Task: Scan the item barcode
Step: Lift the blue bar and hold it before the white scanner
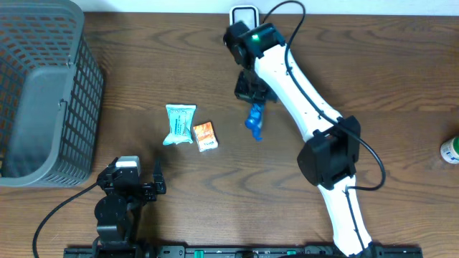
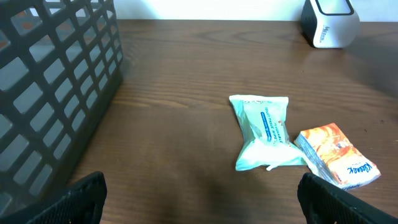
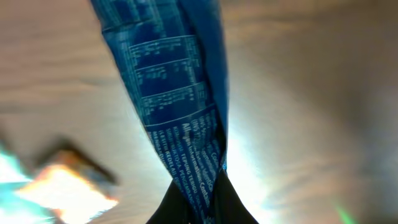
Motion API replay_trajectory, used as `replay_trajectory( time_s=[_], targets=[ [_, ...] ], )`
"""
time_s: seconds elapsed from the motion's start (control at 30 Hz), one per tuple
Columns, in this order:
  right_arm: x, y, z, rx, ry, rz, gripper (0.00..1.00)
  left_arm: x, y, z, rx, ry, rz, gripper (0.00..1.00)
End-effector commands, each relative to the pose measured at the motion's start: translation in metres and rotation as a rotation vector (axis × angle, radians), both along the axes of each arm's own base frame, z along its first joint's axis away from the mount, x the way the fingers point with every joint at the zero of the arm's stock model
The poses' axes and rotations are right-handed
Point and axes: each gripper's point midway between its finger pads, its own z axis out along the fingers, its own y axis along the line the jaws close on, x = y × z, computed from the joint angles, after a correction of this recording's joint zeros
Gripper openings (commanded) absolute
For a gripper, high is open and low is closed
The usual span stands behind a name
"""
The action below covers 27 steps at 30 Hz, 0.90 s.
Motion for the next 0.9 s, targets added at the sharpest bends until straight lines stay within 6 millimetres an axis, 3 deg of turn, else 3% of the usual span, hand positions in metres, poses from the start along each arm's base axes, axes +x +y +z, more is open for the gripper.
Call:
replay_trajectory(
  time_s=[0.0,0.2,0.3,0.5,0.77,0.87],
  targets=[
    [0.014,0.013,0.031,0.107,-0.109,-0.149,0.01,-0.001,0.003,-0.011,0.018,0.024,0.013,0.98],
    [0.037,0.009,0.035,0.178,-0.191,-0.650,0.01,-0.001,0.003,-0.011,0.019,0.024,0.013,0.98],
    [0.058,0.011,0.041,0.226,-0.286,-0.784,0.01,-0.001,0.003,-0.011,0.019,0.024,0.013,0.98],
    [0.127,0.012,0.074,0.283,-0.641,-0.717,0.01,-0.001,0.003,-0.011,0.019,0.024,0.013,0.98],
    [0.200,0.017,0.125,0.336,-1.008,-0.540,0.01,-0.001,0.003,-0.011,0.018,0.024,0.013,0.98],
    [0.228,0.018,0.128,0.342,-1.113,-0.467,0.01,-0.001,0.003,-0.011,0.018,0.024,0.013,0.98]
  ],
)
